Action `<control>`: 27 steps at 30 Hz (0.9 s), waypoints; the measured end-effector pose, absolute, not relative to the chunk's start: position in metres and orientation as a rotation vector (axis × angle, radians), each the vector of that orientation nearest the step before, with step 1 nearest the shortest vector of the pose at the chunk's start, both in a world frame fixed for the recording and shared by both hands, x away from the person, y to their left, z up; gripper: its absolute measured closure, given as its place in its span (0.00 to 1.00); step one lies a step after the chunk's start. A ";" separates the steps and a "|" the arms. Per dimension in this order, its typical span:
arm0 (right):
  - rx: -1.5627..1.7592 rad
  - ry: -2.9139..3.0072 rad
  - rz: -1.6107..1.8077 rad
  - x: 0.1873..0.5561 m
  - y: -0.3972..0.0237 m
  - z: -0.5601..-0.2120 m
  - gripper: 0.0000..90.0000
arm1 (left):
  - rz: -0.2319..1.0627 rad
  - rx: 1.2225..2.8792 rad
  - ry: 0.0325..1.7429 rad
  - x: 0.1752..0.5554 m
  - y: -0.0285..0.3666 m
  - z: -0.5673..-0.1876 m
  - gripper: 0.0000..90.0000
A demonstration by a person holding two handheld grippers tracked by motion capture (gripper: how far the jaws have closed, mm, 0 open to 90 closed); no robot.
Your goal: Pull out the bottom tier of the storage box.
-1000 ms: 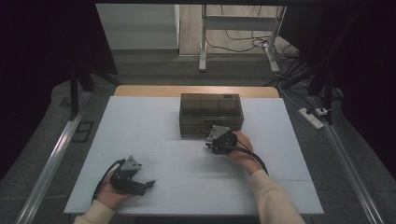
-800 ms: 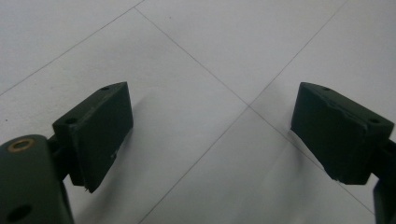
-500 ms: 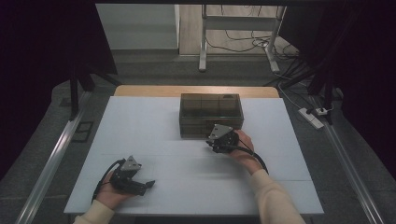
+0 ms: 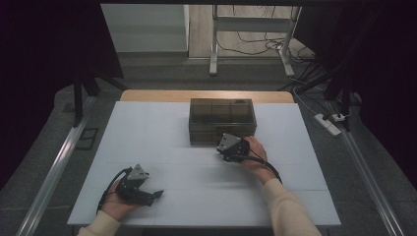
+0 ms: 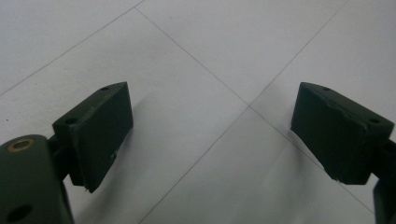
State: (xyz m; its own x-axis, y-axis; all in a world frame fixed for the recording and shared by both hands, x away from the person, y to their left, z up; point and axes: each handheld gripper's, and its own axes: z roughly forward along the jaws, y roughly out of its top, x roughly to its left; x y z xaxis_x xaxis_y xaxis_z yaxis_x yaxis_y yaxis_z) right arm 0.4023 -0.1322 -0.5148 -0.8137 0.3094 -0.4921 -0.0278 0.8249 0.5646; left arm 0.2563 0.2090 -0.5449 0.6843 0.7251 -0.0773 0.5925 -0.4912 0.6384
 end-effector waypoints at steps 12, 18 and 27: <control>0.182 2.402 0.695 0.402 -0.126 -0.517 0.60 | 0.265 2.249 1.006 0.256 0.208 -0.545 0.14; 0.185 2.401 0.677 0.404 -0.125 -0.517 0.63 | 0.265 2.248 1.007 0.256 0.208 -0.545 0.14; 0.211 2.415 0.699 0.404 -0.127 -0.515 0.69 | 0.267 2.248 1.008 0.256 0.209 -0.545 0.14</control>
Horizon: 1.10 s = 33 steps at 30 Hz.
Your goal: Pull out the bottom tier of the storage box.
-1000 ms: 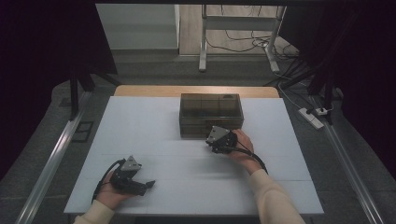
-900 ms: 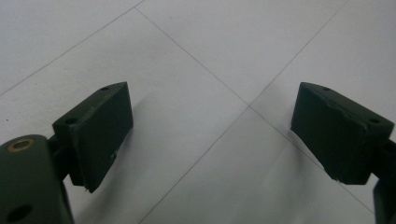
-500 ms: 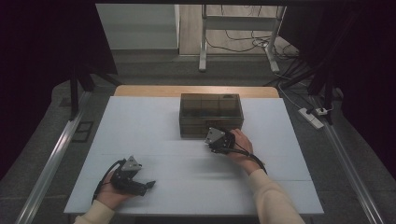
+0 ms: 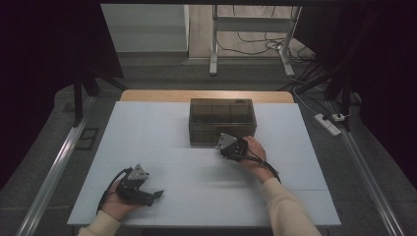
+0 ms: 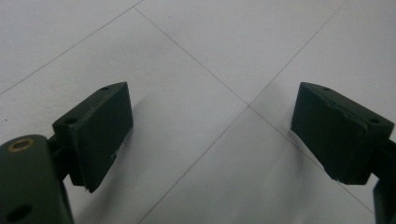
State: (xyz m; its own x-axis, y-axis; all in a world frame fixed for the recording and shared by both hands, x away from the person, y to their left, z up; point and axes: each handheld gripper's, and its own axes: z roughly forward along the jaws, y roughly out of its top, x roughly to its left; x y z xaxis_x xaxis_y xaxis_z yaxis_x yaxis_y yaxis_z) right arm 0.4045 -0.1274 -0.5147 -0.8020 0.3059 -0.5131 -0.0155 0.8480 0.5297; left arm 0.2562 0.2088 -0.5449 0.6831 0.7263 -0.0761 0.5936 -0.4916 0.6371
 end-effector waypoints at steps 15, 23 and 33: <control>0.227 2.436 0.716 0.403 -0.130 -0.513 0.73 | 0.270 2.238 1.011 0.256 0.209 -0.544 0.14; 0.235 2.455 0.731 0.401 -0.131 -0.512 0.73 | 0.275 2.235 1.011 0.256 0.209 -0.544 0.14; 0.224 2.483 0.730 0.400 -0.132 -0.510 0.72 | 0.278 2.233 1.009 0.256 0.210 -0.544 0.14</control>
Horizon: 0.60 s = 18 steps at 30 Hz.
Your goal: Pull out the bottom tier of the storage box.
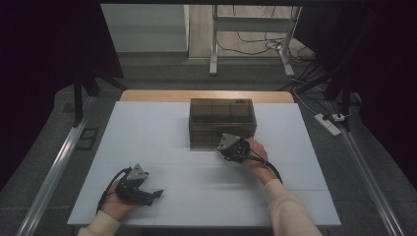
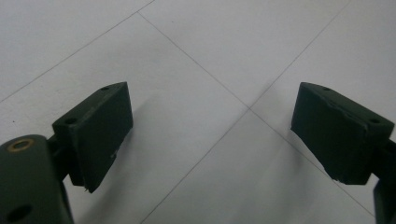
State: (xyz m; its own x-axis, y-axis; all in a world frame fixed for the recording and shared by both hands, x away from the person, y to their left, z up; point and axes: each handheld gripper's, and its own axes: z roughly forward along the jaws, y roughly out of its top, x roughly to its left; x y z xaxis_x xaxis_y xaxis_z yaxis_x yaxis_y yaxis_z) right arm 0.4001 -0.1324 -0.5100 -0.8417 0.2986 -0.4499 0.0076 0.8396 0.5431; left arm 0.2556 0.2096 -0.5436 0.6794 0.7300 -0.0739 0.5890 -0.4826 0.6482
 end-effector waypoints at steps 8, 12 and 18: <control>0.214 2.504 0.732 0.399 -0.133 -0.509 0.72 | 0.277 2.235 1.007 0.255 0.210 -0.543 0.14; 0.206 2.527 0.730 0.398 -0.133 -0.508 0.72 | 0.276 2.238 1.006 0.256 0.209 -0.544 0.14; 0.208 2.534 0.725 0.398 -0.133 -0.508 0.72 | 0.276 2.239 1.007 0.256 0.209 -0.544 0.14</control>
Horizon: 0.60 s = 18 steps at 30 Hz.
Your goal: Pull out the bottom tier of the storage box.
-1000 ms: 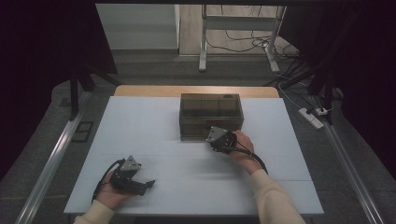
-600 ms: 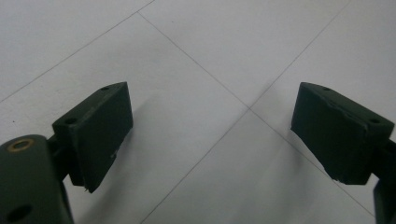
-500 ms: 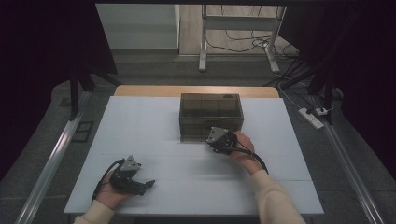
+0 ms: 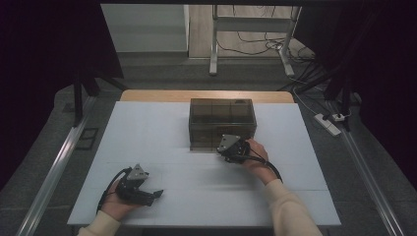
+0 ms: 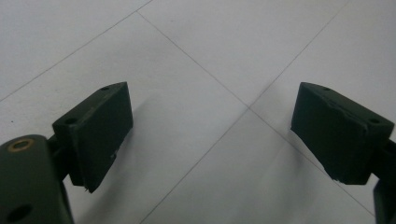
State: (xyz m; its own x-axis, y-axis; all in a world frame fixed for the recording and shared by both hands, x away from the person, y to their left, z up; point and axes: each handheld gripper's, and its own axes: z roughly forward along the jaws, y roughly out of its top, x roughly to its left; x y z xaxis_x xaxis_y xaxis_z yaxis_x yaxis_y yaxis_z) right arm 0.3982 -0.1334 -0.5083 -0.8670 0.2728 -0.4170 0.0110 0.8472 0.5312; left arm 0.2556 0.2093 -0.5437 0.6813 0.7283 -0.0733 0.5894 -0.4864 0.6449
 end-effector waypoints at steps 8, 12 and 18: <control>0.207 2.542 0.728 0.398 -0.134 -0.508 0.75 | 0.275 2.241 1.005 0.256 0.209 -0.544 0.14; 0.209 2.542 0.732 0.398 -0.134 -0.508 0.76 | 0.273 2.243 1.005 0.256 0.209 -0.544 0.14; 0.202 2.548 0.730 0.398 -0.134 -0.508 0.76 | 0.273 2.243 1.005 0.256 0.209 -0.544 0.14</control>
State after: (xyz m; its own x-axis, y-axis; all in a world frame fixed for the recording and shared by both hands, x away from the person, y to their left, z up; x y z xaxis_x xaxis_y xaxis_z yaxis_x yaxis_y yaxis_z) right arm 0.3977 -0.1343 -0.5076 -0.8746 0.2648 -0.4061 0.0094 0.8468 0.5318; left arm 0.2556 0.2092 -0.5441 0.6834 0.7264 -0.0735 0.5894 -0.4895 0.6426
